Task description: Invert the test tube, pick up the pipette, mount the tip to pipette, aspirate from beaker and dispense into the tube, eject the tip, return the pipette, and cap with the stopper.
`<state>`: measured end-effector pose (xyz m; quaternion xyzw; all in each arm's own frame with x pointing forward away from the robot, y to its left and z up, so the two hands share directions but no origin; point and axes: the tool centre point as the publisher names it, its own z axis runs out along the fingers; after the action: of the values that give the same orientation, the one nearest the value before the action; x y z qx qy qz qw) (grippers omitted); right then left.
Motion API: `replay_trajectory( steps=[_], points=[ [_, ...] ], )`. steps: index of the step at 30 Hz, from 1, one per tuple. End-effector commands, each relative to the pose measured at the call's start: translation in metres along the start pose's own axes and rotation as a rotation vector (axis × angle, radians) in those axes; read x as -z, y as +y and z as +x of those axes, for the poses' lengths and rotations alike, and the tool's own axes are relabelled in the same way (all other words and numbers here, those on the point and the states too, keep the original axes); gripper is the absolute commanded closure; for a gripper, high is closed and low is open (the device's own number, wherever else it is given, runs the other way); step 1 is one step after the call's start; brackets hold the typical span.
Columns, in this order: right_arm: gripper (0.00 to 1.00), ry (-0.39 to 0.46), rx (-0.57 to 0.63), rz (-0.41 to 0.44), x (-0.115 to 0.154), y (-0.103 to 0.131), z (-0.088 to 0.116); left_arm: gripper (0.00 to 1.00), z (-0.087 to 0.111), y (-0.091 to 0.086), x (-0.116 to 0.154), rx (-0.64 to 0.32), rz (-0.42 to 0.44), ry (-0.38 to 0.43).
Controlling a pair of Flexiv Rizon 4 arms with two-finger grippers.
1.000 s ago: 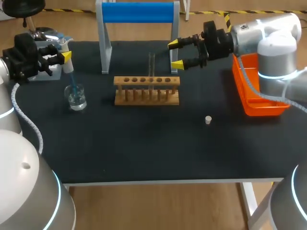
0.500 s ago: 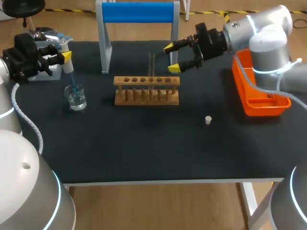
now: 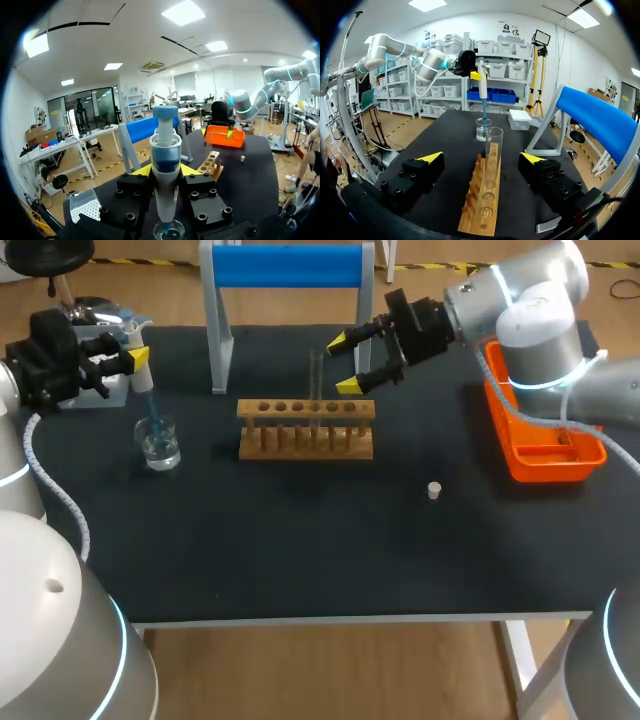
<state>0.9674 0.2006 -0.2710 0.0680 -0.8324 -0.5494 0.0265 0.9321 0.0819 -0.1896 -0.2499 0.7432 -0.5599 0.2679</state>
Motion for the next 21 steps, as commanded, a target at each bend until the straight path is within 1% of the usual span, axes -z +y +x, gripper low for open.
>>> replay_trajectory(
  steps=[1, 9, 12, 21],
  points=[
    [0.00, 0.008, -0.002, 0.016, -0.011, -0.003, -0.004, 1.00, 0.000, 0.000, 0.000, 0.000, 0.000, -0.002],
    [0.00, 0.009, -0.008, 0.057, -0.027, -0.011, -0.006, 1.00, 0.000, 0.000, 0.000, 0.000, 0.000, -0.002],
    [0.00, -0.019, -0.014, 0.078, -0.032, -0.013, -0.008, 1.00, 0.000, 0.000, 0.000, 0.000, 0.000, -0.002],
    [0.00, -0.069, -0.030, 0.087, -0.040, -0.014, -0.010, 1.00, 0.000, 0.000, 0.000, 0.000, 0.000, -0.002]
  ],
)
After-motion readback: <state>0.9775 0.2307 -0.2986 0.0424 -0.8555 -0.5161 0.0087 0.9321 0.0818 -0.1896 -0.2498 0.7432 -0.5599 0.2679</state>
